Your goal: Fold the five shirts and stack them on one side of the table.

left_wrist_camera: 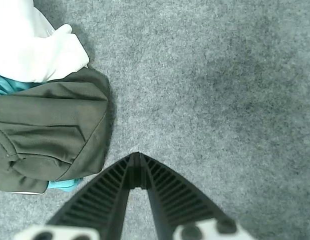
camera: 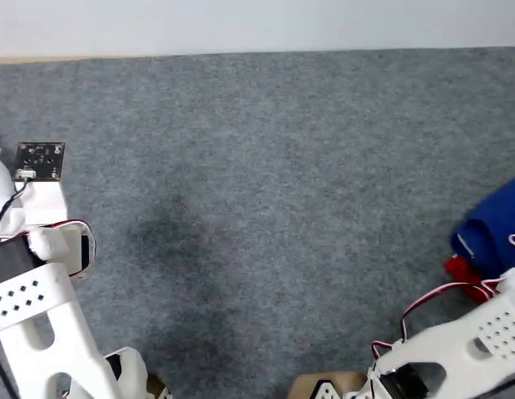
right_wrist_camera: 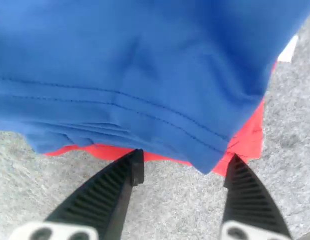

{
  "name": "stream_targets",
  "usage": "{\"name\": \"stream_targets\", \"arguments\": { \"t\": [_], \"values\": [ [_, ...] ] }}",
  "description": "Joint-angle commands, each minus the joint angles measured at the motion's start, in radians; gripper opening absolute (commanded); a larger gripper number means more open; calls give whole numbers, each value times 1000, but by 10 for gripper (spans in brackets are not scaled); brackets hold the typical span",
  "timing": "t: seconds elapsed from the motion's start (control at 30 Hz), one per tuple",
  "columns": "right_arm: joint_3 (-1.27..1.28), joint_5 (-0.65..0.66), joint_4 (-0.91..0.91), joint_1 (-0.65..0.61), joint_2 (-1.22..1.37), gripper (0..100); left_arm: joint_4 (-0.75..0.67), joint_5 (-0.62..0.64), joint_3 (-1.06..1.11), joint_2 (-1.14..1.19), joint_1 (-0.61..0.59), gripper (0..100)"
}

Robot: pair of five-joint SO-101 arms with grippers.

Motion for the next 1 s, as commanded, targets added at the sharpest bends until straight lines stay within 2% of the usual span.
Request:
{"name": "stream_targets", "arguments": {
  "t": [0.0,0.17,0.37,0.97],
  "values": [
    [-52,12,19,4,-36,222,-11,-11,-4,-21,8,2],
    [-52,14,7,-7,61,151,-11,-11,-4,-21,8,2],
    [-52,57,-8,-10,87,4,-12,-11,-2,-21,8,2],
    [-54,262,-76,133,-97,9,-12,-11,-1,-21,9,2]
  ]
}}
